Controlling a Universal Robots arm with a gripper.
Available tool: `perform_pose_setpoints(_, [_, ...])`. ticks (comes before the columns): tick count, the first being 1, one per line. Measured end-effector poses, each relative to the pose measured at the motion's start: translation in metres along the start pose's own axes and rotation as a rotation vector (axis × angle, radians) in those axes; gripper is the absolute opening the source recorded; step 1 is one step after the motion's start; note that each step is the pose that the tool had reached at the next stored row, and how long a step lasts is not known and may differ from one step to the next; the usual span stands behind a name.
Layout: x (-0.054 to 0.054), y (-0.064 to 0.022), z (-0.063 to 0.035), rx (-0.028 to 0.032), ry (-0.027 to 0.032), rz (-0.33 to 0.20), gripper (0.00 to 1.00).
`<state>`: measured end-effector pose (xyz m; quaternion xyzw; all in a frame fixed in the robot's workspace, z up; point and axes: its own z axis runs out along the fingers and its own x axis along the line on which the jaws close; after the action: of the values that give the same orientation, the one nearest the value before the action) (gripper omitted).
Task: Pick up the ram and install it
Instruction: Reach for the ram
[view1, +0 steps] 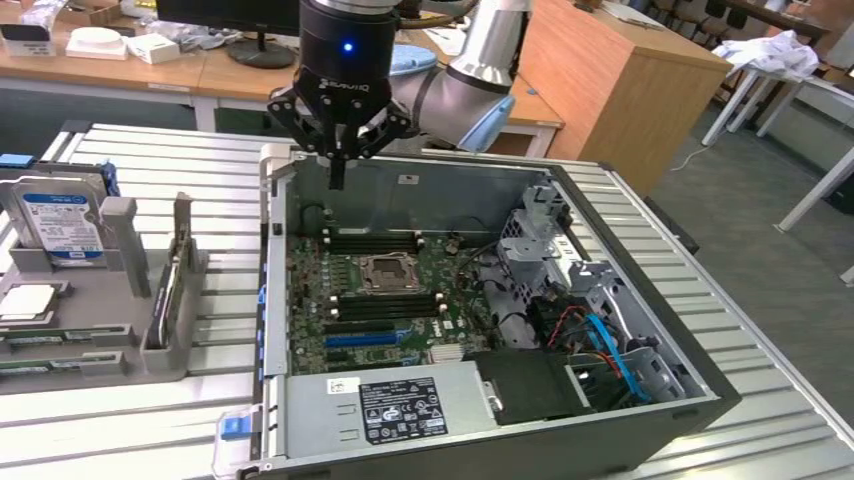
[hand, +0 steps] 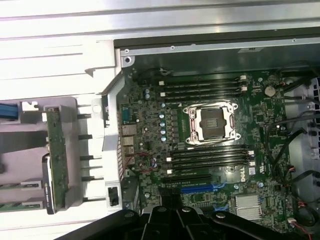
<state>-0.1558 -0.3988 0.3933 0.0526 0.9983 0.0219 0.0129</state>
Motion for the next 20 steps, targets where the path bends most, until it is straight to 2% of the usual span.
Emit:
perform_pose_setpoints(5, [0.01, -0.001, -0.0003, 0.0, 0.0, 0.0, 0.1])
perform_pose_setpoints(20, [0.077, -0.008, -0.0018, 0.0, -0.0001, 0.0, 0.1])
